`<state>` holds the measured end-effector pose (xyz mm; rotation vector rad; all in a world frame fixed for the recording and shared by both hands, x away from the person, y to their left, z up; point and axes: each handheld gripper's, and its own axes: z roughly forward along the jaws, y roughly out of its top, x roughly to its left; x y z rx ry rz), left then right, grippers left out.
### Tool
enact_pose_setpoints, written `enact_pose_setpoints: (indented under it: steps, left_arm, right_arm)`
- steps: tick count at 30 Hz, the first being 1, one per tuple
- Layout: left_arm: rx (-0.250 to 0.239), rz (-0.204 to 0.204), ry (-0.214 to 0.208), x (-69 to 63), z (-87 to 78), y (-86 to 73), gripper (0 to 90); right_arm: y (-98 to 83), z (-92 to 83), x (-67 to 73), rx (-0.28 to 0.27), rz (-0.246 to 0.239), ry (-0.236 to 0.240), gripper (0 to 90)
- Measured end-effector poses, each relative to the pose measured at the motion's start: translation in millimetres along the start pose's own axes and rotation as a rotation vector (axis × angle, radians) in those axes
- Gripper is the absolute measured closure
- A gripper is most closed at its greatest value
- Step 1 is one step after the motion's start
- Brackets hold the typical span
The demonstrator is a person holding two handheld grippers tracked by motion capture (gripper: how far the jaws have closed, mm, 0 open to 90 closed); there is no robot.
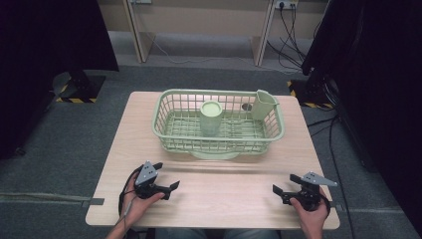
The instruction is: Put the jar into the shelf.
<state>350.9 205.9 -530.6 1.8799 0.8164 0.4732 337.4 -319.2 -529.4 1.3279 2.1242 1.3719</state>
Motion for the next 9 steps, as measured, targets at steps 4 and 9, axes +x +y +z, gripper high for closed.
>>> enact_pose_setpoints:
  steps: [4,9]
  left_arm:
    - [0.003,-0.002,0.001,0.1,0.2,0.1,3.3]
    - [0.006,-0.001,-0.003,-0.2,0.3,0.2,3.3]
  right_arm:
    - [0.0,-0.1,-0.1,0.000,0.000,0.000,3.7]
    - [0.0,0.0,-0.2,0.000,0.001,0.002,3.7]
